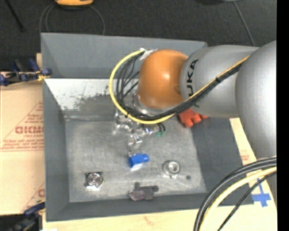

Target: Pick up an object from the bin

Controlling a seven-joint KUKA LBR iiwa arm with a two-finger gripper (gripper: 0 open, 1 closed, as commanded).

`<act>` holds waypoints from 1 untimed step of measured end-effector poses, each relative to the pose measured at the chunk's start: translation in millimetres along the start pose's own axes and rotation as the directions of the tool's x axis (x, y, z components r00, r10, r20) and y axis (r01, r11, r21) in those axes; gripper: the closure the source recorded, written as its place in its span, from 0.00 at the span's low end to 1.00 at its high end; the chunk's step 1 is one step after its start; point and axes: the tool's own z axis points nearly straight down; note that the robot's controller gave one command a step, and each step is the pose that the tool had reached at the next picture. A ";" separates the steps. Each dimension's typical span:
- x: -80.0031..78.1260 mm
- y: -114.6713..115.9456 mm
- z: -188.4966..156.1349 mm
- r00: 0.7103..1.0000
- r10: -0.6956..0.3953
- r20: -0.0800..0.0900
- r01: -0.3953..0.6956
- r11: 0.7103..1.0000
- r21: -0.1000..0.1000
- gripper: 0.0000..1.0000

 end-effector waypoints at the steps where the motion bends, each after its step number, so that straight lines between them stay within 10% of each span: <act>1: 67.4 -24.3 -11.3 0.992 -0.124 -0.034 0.125 0.992 0.002 0.00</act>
Offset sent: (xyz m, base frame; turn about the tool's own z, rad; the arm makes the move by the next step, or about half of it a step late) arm -0.0599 -0.0381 0.0081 -0.1293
